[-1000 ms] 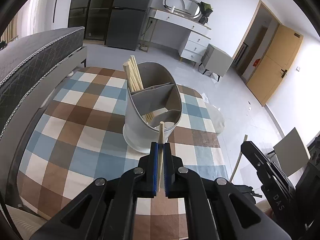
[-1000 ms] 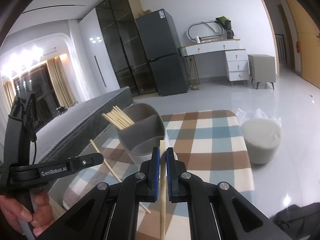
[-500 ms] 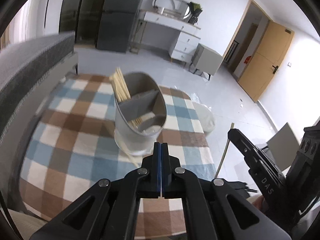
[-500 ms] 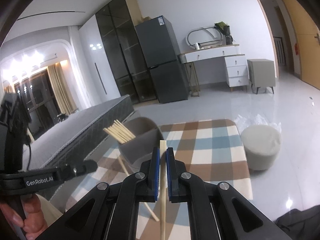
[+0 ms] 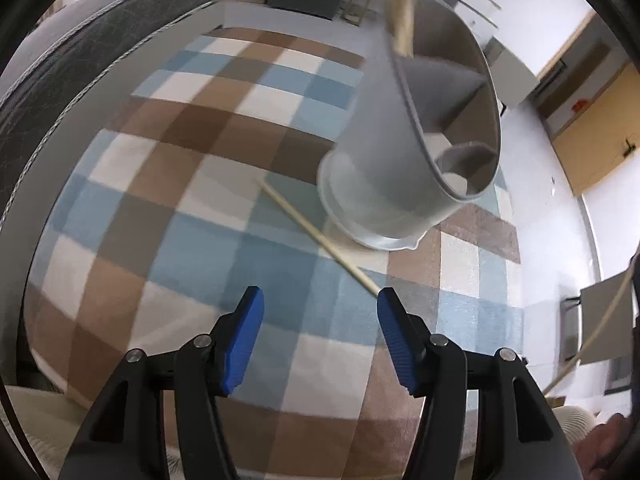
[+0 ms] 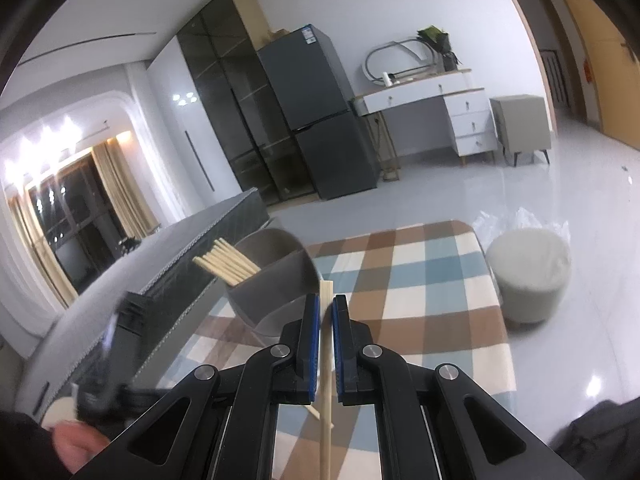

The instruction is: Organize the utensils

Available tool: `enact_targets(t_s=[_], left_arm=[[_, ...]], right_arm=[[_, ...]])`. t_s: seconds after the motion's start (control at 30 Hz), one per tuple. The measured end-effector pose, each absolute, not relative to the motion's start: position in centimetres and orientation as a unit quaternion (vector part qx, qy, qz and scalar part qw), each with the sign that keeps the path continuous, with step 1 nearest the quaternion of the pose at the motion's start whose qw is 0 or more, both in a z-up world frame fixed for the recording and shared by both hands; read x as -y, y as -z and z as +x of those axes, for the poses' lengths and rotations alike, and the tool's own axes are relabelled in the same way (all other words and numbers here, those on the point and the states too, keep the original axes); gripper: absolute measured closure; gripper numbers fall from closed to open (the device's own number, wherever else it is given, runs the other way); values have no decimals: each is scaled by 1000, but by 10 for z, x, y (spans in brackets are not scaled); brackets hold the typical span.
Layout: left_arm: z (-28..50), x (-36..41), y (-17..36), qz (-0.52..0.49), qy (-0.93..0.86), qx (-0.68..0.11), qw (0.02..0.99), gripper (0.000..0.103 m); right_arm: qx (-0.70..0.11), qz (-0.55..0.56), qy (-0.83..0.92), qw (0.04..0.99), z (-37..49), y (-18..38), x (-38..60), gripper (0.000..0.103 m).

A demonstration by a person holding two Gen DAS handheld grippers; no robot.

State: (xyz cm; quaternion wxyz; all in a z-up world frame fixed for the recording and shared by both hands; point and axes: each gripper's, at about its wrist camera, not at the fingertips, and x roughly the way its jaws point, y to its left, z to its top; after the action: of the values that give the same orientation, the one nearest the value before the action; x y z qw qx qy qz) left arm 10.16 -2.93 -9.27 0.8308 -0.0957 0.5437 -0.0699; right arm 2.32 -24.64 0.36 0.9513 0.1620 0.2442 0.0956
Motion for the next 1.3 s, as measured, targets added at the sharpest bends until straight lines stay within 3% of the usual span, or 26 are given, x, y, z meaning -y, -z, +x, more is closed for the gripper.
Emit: enact_targets(t_s=[0.17,0.33,0.43,0.73,0.8,0.9,1.0,1.17,1.3], left_arm=[[97,77,97,0,146,-540,829,50],[76,120,113,227,218,-512,799,49],[76,129,121,307,248,-506,767,49],[85,167,139,453,328,-507,655,49],[88,170,140,458,338,-518,638,52],[93,173,142,429,366,-560,607,81],[81,181,143,443,375,-555,597,96],[77,185,144,412,351,-583,606,100],[84,179,134,293,341,-629,634,103]], right_arm=[[-242,160,-85,953,29,-1,258,97],[-242,187,-70,950,29,1,281,97],[-238,211,-63,946,28,0,295,97],[-219,233,-63,945,22,-10,314,97],[-219,239,-64,944,23,-9,316,97],[-222,244,-67,942,24,-9,317,97],[-221,242,-69,942,24,-9,315,97],[-221,238,-69,943,23,-9,313,97],[-223,234,-68,944,23,-8,310,97]])
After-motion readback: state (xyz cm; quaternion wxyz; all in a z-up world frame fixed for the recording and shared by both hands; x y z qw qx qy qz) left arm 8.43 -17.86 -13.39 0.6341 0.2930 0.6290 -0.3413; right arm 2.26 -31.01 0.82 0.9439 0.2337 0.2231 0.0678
